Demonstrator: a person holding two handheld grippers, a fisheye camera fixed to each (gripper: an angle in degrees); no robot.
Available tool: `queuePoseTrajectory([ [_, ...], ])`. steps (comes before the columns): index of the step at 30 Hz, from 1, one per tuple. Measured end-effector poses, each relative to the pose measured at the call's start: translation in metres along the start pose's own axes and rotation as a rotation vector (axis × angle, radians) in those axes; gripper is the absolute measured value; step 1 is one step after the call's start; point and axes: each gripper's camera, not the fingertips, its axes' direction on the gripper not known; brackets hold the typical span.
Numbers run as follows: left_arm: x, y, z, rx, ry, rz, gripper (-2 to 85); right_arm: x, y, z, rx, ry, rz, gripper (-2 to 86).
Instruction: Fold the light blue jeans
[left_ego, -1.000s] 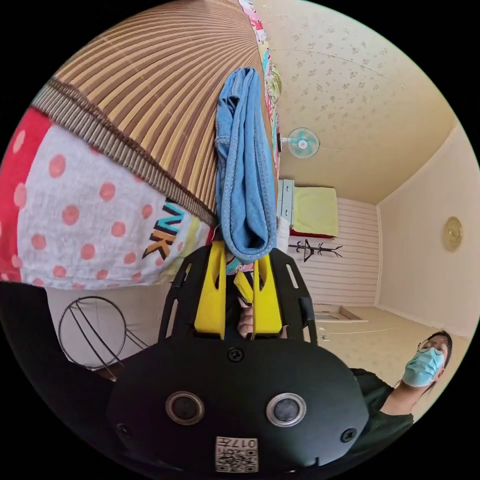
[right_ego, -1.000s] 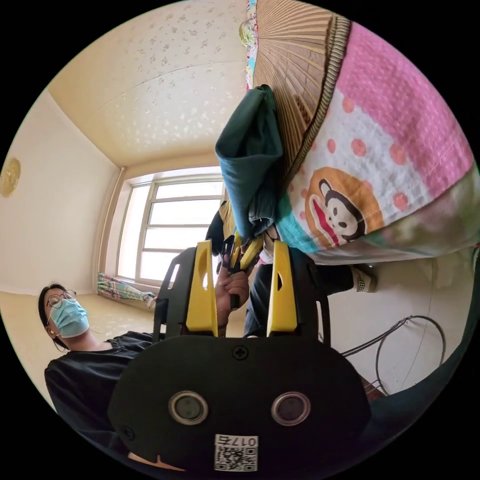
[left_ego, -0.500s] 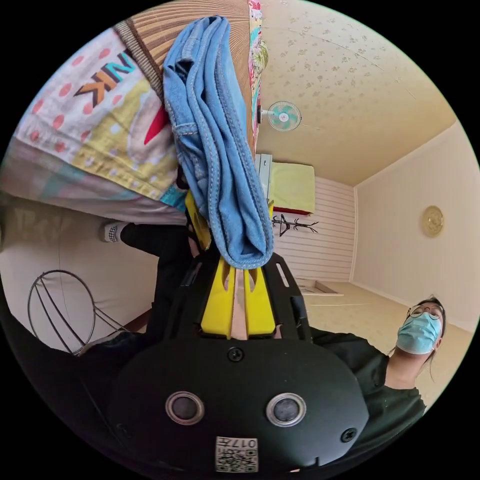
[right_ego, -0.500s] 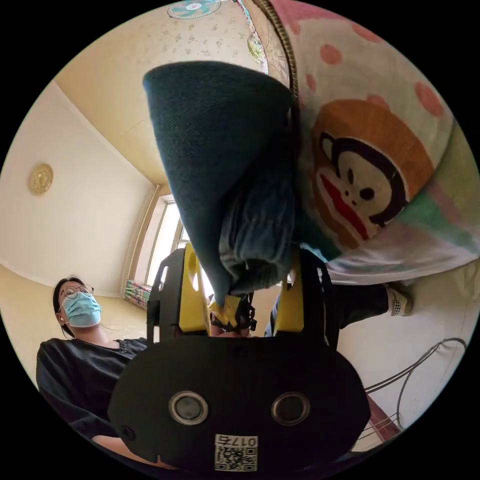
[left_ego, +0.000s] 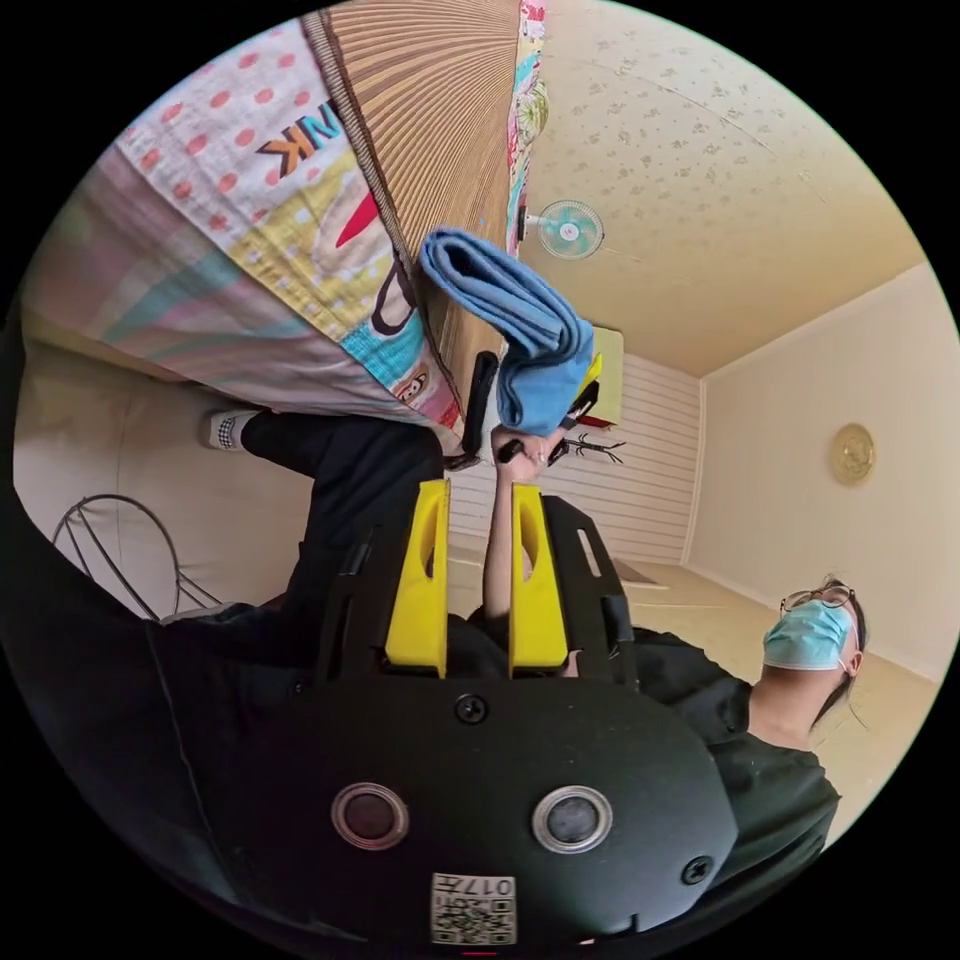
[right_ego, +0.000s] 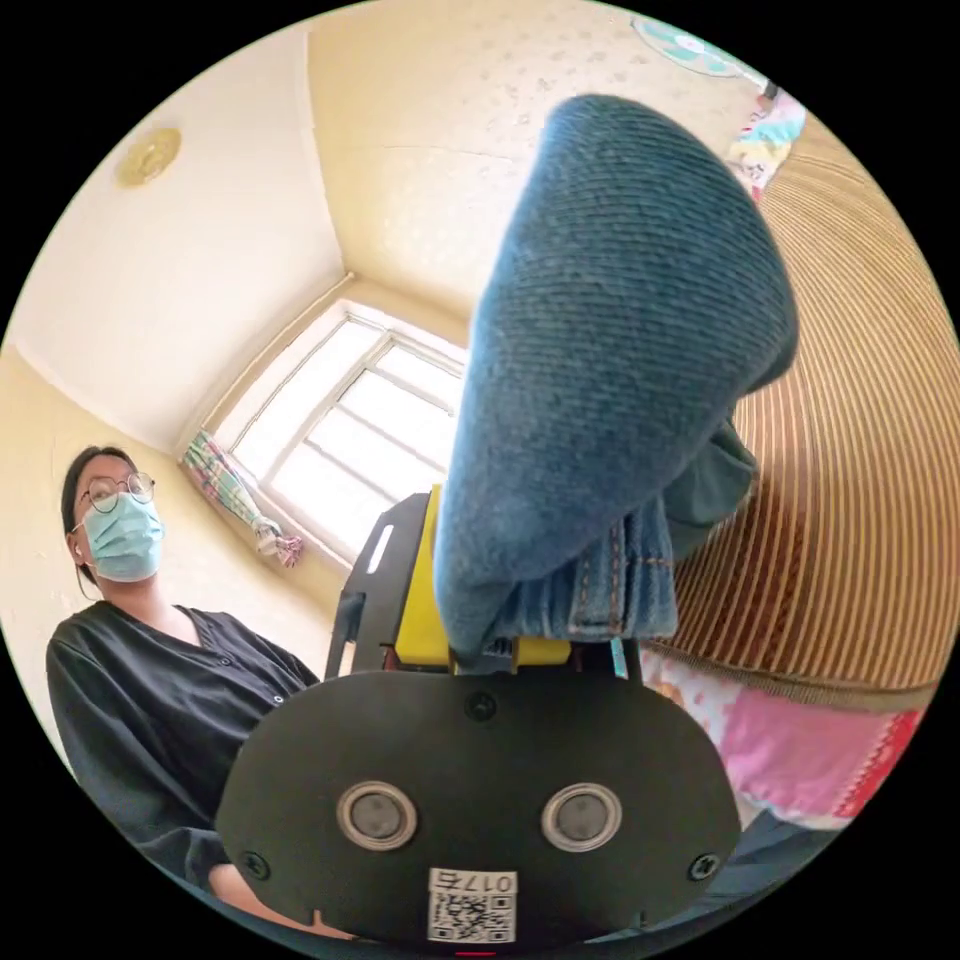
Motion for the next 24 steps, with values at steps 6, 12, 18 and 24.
queuePoseTrajectory([
  [6,0.003,-0.003,0.008,0.012,0.008,-0.010,8.9,-0.065,-0.112,-0.118,-0.043,0.189,-0.289,5.0],
  [12,0.002,-0.005,0.039,-0.021,-0.007,-0.037,8.8,-0.053,-0.113,-0.301,0.392,0.298,0.033,5.5],
  [18,0.008,-0.001,0.068,-0.042,-0.041,-0.032,8.2,-0.016,0.014,-0.415,0.610,0.631,0.469,6.2],
  [24,0.009,0.008,0.087,-0.044,-0.097,-0.026,8.6,-0.009,0.139,-0.446,0.936,0.331,0.344,8.1],
])
